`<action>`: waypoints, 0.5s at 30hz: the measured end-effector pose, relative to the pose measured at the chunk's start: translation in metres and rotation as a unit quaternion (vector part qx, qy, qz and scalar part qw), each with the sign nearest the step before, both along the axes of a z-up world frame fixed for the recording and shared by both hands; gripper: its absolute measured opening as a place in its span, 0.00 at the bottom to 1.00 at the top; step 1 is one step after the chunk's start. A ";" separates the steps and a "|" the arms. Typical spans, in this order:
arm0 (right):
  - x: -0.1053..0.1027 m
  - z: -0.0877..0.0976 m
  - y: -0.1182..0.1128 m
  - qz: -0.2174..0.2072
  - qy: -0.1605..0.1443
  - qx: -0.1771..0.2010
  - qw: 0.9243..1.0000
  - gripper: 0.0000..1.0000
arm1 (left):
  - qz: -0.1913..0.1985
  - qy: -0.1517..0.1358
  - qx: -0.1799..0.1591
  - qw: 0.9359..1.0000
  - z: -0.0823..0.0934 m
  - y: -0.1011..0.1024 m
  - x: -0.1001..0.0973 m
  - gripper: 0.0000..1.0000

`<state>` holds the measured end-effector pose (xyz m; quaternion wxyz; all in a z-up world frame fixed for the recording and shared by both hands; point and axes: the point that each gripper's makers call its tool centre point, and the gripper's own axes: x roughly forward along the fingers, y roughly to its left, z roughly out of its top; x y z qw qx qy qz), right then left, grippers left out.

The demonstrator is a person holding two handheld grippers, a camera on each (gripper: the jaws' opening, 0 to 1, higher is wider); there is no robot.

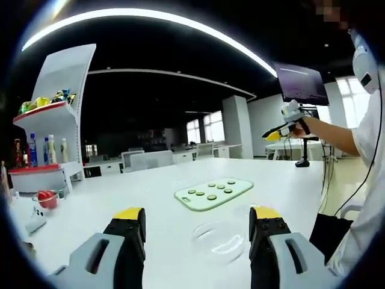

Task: Open the petri dish lid, add cucumber slices into the petri dish, and close the lid

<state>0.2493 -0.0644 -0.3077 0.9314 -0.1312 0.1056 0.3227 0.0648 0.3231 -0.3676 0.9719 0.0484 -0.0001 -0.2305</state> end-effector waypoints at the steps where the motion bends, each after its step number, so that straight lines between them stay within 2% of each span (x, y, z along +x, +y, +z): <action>1: 0.002 -0.001 0.002 0.003 0.003 0.000 1.000 0.57 | -0.001 0.001 0.001 1.000 -0.001 -0.001 0.000 0.70; 7: 0.019 -0.014 0.015 0.013 0.020 -0.002 1.000 0.57 | 0.002 0.005 0.002 1.000 -0.001 0.002 0.000 0.70; 15: 0.035 -0.052 0.032 0.028 0.053 -0.018 0.998 0.56 | 0.004 0.010 0.006 1.000 -0.002 0.003 0.003 0.70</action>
